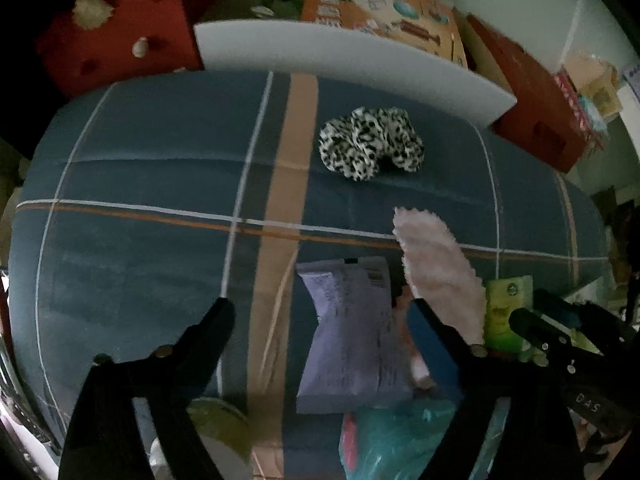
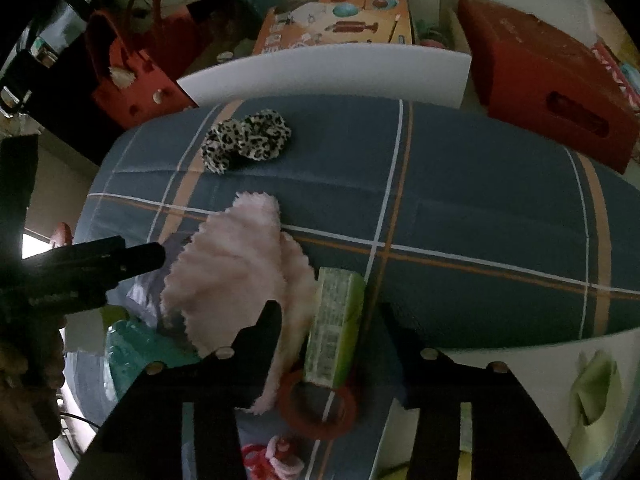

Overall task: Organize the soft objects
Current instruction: 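Grasp the lavender packet with the left tool while the right tool grasps the small green box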

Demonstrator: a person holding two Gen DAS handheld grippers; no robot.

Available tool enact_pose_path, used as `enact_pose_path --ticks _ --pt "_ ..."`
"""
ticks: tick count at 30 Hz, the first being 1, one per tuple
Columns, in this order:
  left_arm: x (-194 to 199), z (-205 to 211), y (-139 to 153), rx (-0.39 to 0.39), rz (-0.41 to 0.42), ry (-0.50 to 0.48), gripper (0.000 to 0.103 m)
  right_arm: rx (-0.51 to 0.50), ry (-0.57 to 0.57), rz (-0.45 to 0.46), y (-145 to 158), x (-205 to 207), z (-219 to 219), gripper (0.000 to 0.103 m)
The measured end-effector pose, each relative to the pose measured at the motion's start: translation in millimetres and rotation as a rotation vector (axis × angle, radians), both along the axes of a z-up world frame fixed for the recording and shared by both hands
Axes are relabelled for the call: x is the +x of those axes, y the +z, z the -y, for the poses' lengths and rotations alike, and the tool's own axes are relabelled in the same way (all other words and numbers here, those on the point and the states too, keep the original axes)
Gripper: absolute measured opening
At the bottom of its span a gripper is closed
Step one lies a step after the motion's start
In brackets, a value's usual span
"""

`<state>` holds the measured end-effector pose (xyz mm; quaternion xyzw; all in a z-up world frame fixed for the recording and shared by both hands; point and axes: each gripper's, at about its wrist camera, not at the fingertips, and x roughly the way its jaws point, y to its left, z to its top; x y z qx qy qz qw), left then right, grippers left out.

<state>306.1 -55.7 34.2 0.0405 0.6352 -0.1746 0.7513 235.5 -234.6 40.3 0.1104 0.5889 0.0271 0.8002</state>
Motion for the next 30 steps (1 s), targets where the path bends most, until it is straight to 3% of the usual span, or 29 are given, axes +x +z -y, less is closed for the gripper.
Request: enact_pose_path --ticks 8,10,13,19,30 --pt "3 15 -23 0.018 -0.057 -0.024 0.072 0.004 -0.005 -0.024 -17 7 4 0.041" --pt "3 16 -26 0.017 -0.068 -0.031 0.059 0.006 -0.007 -0.027 -20 8 6 0.039" --pt "2 17 -29 0.012 -0.074 -0.036 0.048 0.012 -0.014 -0.028 -23 8 8 0.036" --pt "0 15 -27 0.006 -0.056 -0.034 0.047 0.010 -0.024 -0.020 -19 5 10 0.026" --pt "-10 -7 20 0.008 0.032 0.000 0.045 0.027 -0.045 0.014 10 -15 16 0.024"
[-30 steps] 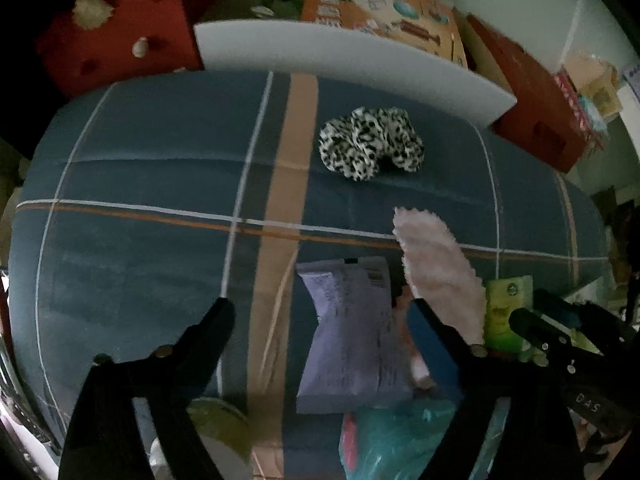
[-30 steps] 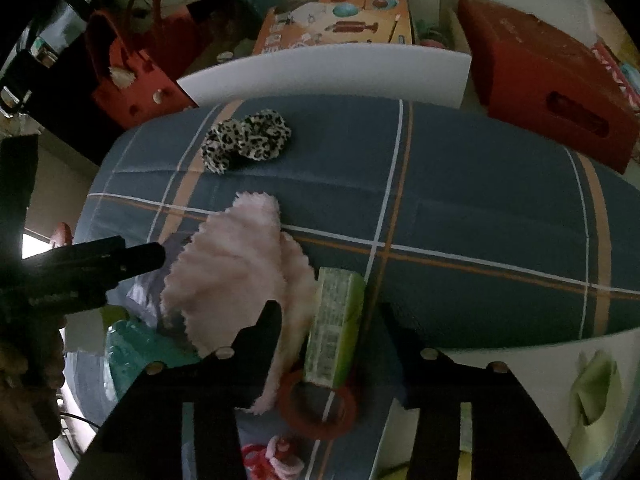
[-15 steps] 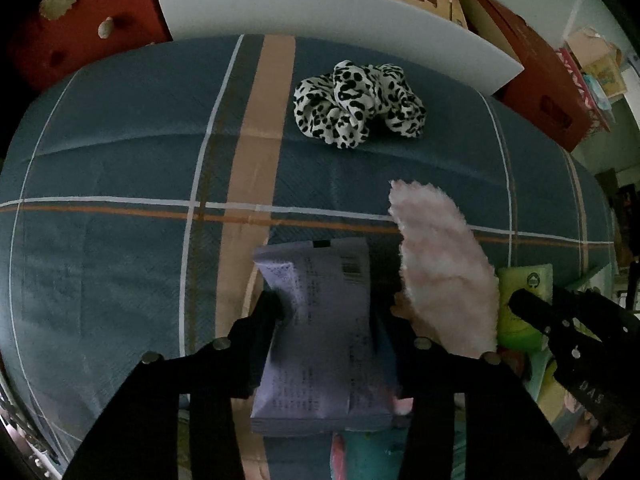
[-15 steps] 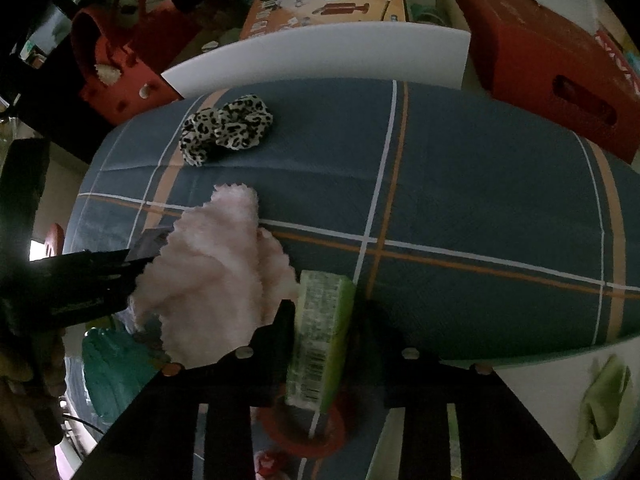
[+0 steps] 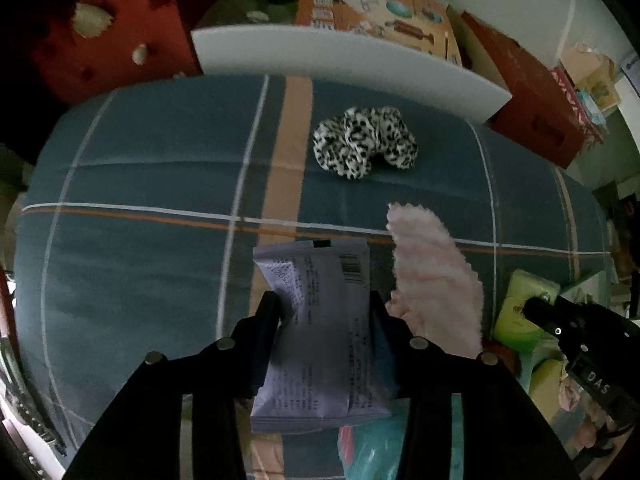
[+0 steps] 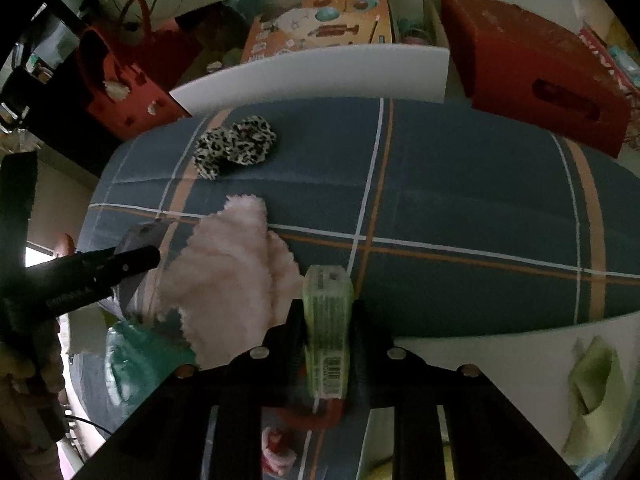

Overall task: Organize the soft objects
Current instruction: 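Grasp the lavender packet with the left tool while the right tool grasps the small green box, then carry lavender packet and green box into the tray and release both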

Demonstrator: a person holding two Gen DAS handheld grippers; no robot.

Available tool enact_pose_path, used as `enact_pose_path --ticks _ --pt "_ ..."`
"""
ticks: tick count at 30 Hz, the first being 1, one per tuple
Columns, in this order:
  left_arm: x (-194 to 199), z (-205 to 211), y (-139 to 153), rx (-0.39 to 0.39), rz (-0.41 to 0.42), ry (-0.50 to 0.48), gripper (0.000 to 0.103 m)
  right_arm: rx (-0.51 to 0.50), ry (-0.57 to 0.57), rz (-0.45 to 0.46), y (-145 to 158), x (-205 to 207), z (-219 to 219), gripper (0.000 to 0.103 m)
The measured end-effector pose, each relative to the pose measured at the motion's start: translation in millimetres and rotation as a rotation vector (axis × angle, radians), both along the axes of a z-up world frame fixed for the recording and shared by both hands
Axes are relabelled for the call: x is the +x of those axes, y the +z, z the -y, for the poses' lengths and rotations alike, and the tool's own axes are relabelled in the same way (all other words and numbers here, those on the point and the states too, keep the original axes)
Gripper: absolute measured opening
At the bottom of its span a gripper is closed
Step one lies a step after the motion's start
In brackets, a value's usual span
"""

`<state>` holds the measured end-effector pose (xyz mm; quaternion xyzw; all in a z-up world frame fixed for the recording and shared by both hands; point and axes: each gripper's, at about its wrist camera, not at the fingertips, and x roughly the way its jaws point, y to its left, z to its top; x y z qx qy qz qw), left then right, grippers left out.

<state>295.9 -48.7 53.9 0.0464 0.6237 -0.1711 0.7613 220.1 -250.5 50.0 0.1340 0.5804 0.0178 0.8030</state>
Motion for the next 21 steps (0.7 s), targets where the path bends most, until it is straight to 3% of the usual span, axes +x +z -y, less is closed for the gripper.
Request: enact_pose_path --ticks 8,21 --pt "-18 -19 37 -0.002 0.052 0.028 0.040 -0.011 0.000 0.037 35 -24 -5 0.024" --pt "-38 -40 56 -0.035 0.093 0.077 0.036 -0.034 -0.009 0.076 74 -59 -8 0.024"
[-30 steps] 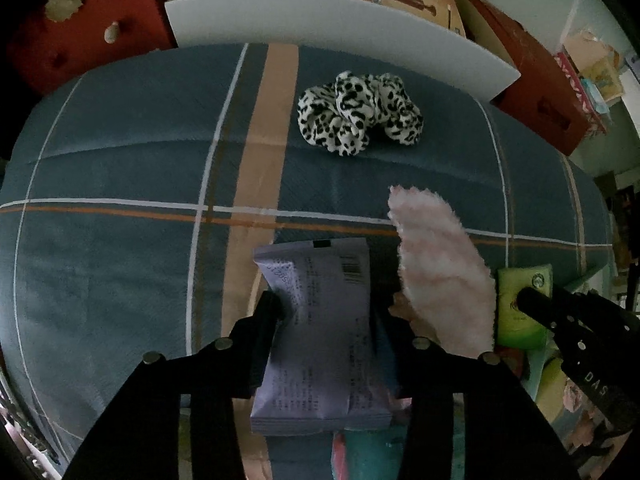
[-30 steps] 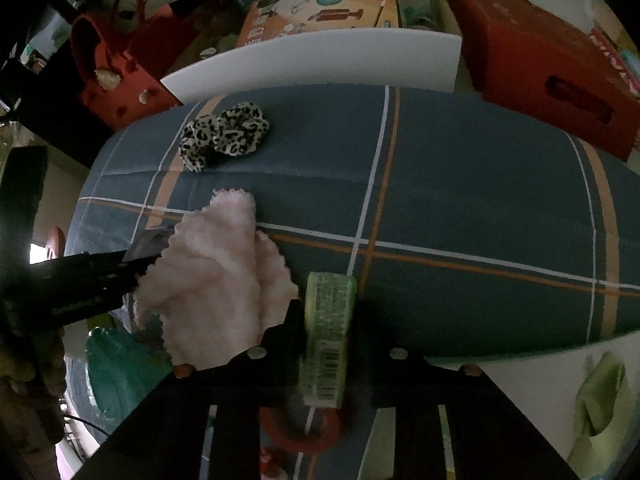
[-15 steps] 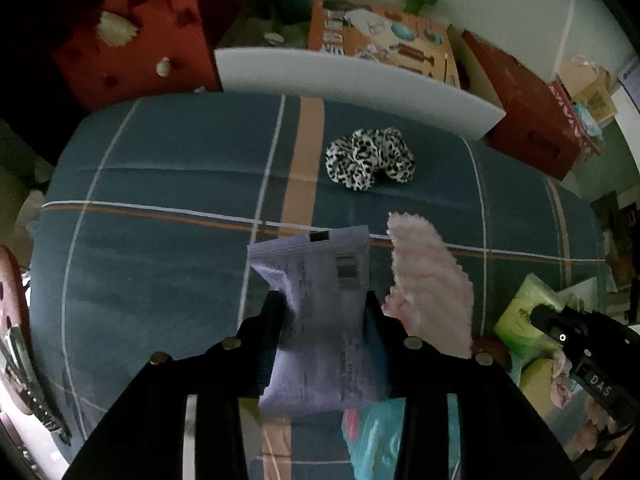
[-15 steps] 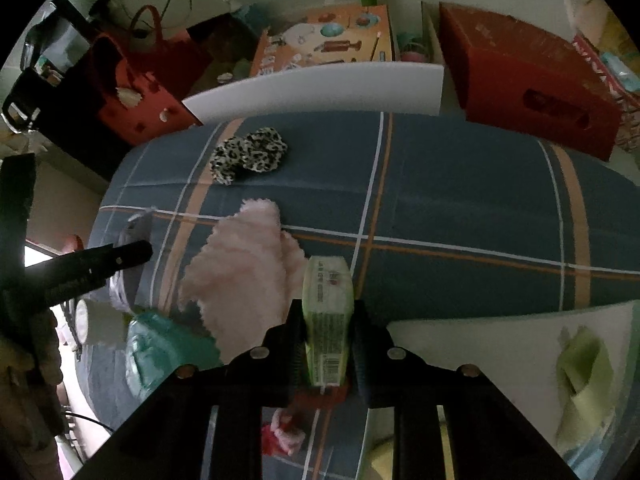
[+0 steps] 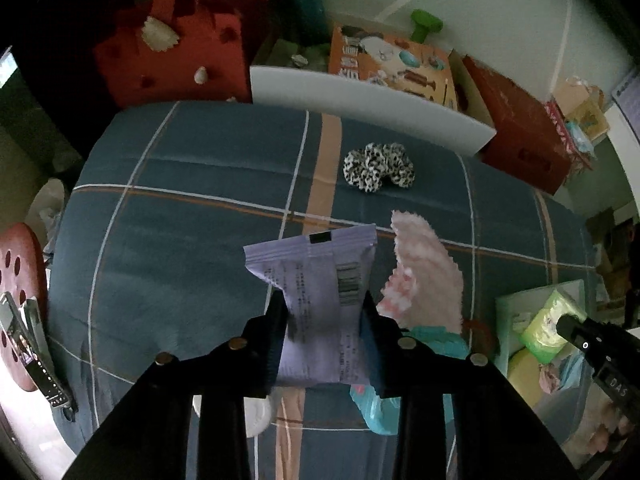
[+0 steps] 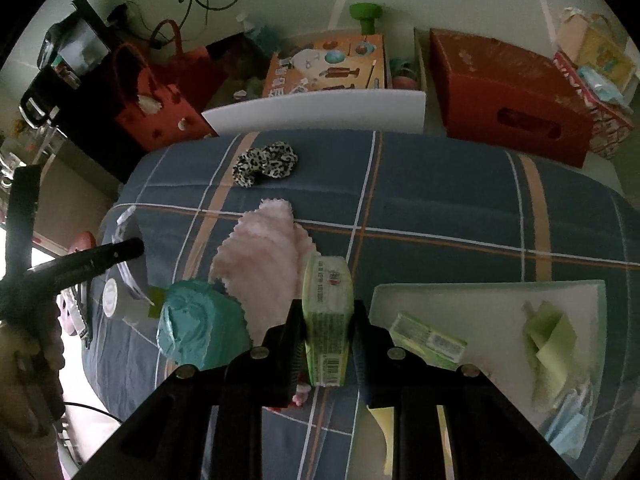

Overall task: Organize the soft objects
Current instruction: 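Carry lavender packet and green box into the tray and release both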

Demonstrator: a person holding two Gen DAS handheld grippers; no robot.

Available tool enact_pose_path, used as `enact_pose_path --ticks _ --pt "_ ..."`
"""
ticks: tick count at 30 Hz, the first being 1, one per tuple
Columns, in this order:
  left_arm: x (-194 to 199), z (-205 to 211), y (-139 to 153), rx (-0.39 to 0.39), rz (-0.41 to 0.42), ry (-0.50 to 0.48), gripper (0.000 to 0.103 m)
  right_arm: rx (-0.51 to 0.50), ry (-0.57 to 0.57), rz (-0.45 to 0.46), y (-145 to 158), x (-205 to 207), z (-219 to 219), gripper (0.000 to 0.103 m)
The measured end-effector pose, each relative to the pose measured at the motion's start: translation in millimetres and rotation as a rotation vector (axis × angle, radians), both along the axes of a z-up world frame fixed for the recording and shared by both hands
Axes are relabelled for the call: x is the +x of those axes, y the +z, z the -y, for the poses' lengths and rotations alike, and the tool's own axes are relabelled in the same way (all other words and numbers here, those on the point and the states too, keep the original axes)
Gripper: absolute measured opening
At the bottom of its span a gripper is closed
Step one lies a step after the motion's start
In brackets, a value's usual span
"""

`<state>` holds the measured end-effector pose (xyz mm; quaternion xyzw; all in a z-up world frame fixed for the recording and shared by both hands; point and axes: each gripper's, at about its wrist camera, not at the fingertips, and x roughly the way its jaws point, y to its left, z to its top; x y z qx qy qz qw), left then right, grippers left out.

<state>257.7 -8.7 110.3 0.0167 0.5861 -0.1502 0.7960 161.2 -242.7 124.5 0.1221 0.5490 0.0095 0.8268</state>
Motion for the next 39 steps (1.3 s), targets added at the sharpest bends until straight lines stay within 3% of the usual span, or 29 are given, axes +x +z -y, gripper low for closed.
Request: enact_pose_path --ticks 10,26,39 --pt "-28 -3 44 -0.032 0.060 -0.001 0.035 -0.010 -0.028 0.030 28 -39 15 0.024" --pt "-104 28 90 -0.027 0.097 -0.082 0.036 -0.070 -0.087 0.044 60 -130 49 0.024" --pt "-155 88 78 -0.024 0.091 -0.209 0.036 -0.088 -0.143 0.031 48 -167 84 0.024"
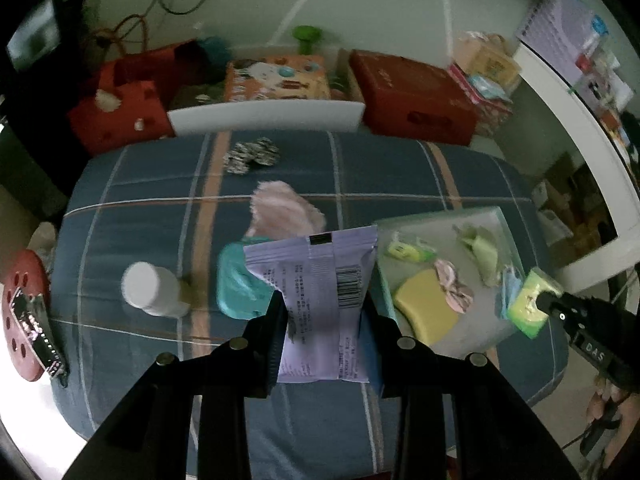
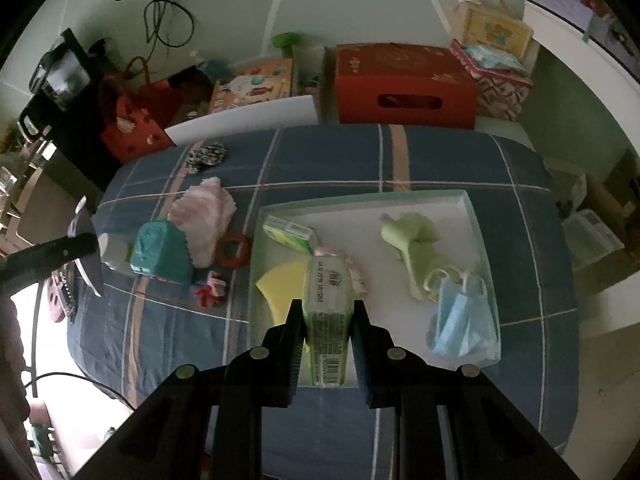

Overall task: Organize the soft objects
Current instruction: 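Carry lavender packet and green box into the tray and release both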

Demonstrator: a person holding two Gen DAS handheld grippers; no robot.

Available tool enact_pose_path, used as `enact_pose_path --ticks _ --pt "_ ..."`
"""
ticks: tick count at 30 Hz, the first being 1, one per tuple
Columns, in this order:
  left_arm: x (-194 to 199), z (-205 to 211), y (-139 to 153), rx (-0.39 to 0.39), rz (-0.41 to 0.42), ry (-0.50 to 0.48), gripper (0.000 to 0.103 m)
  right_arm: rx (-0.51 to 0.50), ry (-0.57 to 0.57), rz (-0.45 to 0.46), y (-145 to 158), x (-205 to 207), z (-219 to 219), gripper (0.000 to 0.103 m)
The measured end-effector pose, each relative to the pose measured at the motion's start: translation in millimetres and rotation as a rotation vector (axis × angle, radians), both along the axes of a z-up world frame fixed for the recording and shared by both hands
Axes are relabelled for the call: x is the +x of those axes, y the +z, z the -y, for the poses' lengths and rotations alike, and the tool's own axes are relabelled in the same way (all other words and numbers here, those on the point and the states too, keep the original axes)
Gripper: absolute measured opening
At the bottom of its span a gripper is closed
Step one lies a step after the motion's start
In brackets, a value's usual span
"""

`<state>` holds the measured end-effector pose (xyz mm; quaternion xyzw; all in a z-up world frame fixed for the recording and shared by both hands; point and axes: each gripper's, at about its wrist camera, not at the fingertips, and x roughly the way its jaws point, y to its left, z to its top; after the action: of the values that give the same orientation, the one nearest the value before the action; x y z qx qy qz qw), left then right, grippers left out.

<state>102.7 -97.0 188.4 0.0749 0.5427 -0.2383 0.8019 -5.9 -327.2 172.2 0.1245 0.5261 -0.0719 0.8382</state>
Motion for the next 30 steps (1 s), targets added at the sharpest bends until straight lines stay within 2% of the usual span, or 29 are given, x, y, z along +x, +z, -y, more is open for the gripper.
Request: enact_pose_path --ticks 8,18,30 --pt "-24 47 -35 -0.010 -0.018 -0.094 0.036 0.020 -0.058 -0.047 -44 -8 29 0.024" --pt "-40 109 -90 -0.026 -0.121 -0.183 0.036 0.041 -0.106 -0.125 -98 -8 61 0.024" --pt "-62 184 -114 -0.070 -0.171 -0.294 0.036 0.054 -0.118 -0.146 -115 -7 86 0.024"
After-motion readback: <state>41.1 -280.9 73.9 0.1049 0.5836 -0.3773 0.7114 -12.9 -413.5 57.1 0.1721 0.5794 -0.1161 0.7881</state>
